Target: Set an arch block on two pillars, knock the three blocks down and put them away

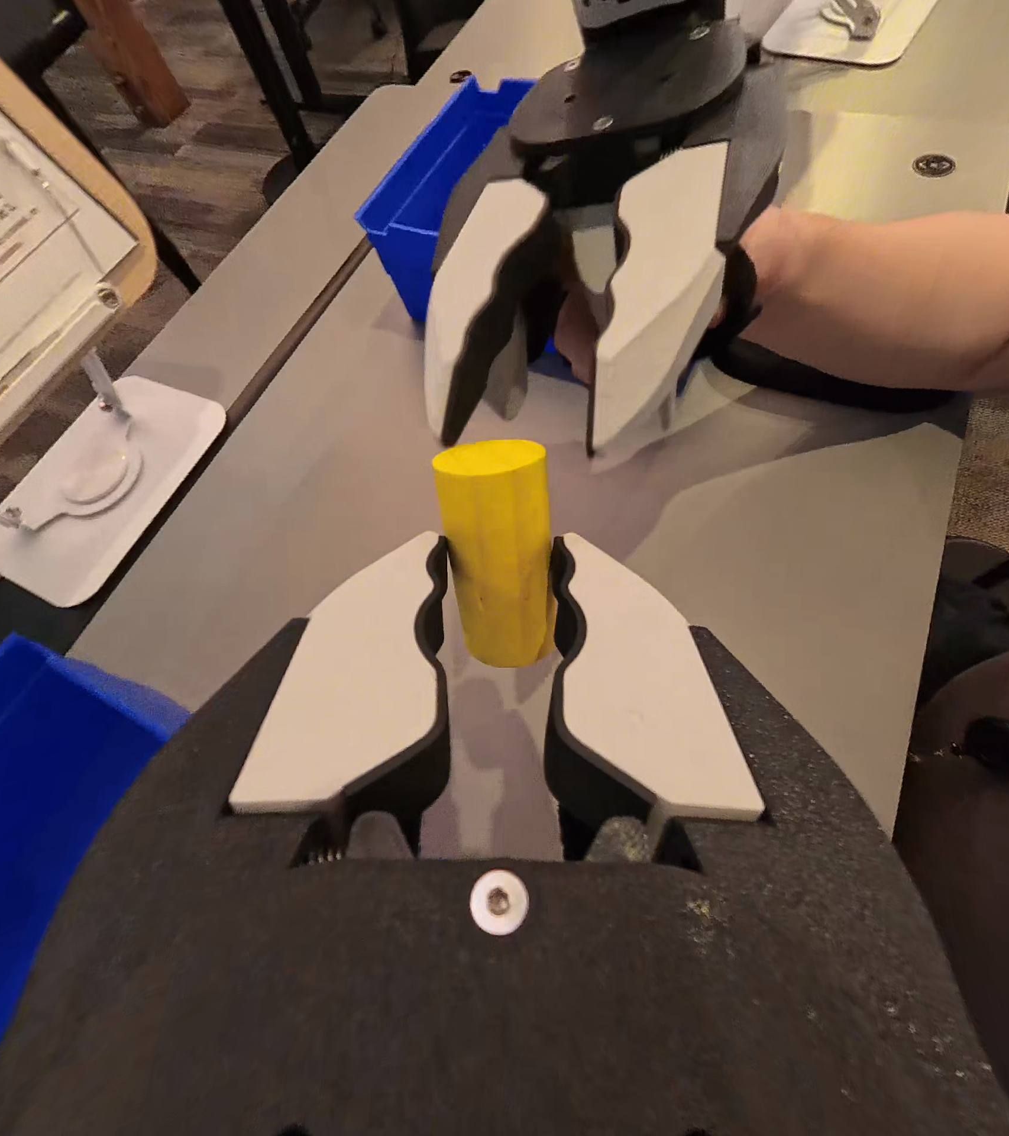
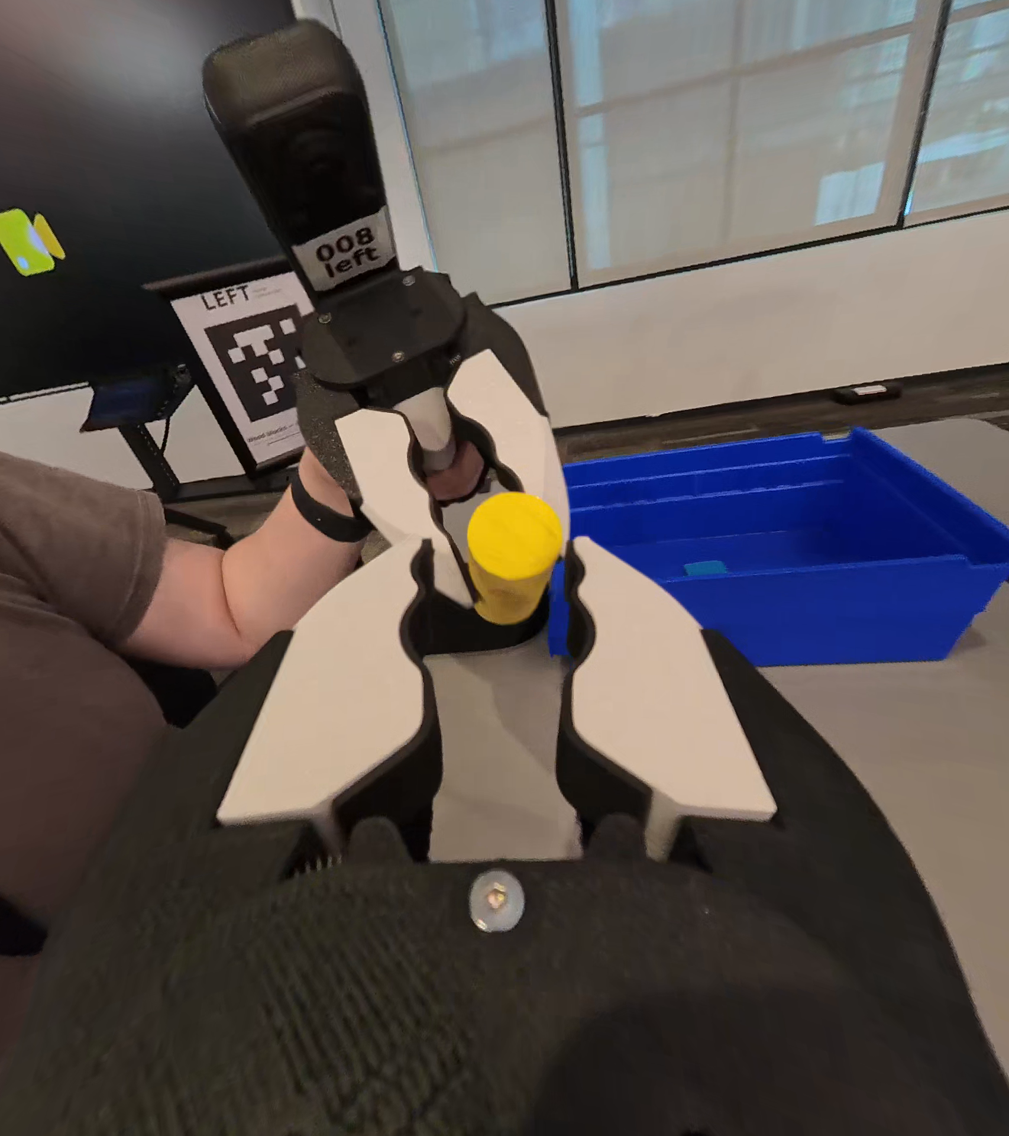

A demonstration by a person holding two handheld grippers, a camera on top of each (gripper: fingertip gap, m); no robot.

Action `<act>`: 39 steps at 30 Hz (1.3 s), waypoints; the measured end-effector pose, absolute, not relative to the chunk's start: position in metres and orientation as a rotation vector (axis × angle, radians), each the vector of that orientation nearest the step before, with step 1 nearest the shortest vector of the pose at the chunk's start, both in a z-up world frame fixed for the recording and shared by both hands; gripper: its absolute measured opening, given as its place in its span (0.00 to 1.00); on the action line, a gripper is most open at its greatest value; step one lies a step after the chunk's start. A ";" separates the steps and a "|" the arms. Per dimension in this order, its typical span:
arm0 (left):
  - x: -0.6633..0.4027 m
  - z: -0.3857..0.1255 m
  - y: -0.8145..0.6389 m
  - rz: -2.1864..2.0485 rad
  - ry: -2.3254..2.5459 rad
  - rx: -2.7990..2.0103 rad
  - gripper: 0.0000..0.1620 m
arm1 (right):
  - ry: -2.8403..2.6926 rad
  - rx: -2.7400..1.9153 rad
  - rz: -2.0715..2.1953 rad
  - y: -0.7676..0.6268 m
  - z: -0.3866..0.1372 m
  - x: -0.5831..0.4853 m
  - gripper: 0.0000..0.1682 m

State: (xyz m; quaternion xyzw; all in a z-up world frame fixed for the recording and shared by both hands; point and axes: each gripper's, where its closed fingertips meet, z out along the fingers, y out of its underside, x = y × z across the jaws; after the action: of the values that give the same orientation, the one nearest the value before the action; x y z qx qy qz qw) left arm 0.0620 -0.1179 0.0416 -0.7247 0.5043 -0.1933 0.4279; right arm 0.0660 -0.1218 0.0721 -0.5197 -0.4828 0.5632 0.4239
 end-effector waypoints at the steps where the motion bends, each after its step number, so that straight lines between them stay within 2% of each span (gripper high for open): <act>1: 0.067 0.041 -0.119 -0.491 1.266 -1.801 0.20 | -1.227 -1.315 1.395 -0.124 0.068 0.064 0.25; 3: 0.074 0.039 -0.121 -0.520 1.276 -1.781 0.20 | -1.291 -1.347 1.343 -0.126 0.057 0.062 0.24; 4: 0.075 0.035 -0.122 -0.527 1.296 -1.789 0.20 | -1.306 -1.347 1.337 -0.126 0.055 0.063 0.19; 6: 0.068 0.031 -0.116 -0.480 1.278 -1.799 0.20 | -1.315 -1.389 1.264 -0.117 0.048 0.064 0.19; 8: 0.038 0.024 -0.097 -0.259 1.224 -1.848 0.27 | -1.319 -1.476 1.104 -0.096 0.031 0.069 0.19; 11: -0.031 0.011 -0.074 -0.002 1.055 -1.979 0.23 | -1.221 -1.708 0.698 -0.031 -0.017 0.094 0.19; 14: -0.076 -0.018 -0.076 -0.157 0.834 -2.246 0.24 | -1.070 -1.859 0.582 0.007 -0.055 0.111 0.19; 16: -0.088 -0.038 -0.080 -0.357 0.675 -2.387 0.28 | -0.996 -1.893 0.536 0.018 -0.070 0.112 0.19; 18: -0.092 -0.057 -0.086 -0.519 0.572 -2.490 0.21 | -1.014 -1.909 0.416 0.025 -0.084 0.115 0.19; 19: -0.094 -0.066 -0.087 -0.566 0.512 -2.528 0.22 | -1.015 -1.920 0.382 0.027 -0.090 0.117 0.19; 22: -0.099 -0.090 -0.091 -0.639 0.390 -2.680 0.30 | -0.983 -1.972 0.404 0.031 -0.103 0.122 0.19; 24: -0.098 -0.100 -0.092 -0.675 0.361 -2.757 0.28 | -0.971 -2.005 0.402 0.034 -0.111 0.127 0.19; 26: -0.105 -0.112 -0.091 -0.593 0.333 -2.843 0.34 | -0.963 -2.016 0.406 0.036 -0.114 0.131 0.19; 28: -0.112 -0.119 -0.089 -0.496 0.330 -2.899 0.34 | -0.955 -2.021 0.408 0.038 -0.115 0.132 0.19; 34: -0.121 -0.132 -0.090 -0.308 0.335 -3.059 0.45 | -0.953 -2.016 0.367 0.041 -0.115 0.135 0.20; 39: -0.125 -0.135 -0.090 -0.170 0.342 -3.136 0.47 | -0.957 -2.010 0.336 0.043 -0.114 0.138 0.20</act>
State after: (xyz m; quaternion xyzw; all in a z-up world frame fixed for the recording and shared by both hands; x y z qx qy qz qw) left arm -0.1249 -0.0897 -0.1352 -0.9926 0.1082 -0.0540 -0.0086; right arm 0.1377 0.0428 -0.1142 -0.8058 -0.3835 0.1348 0.4305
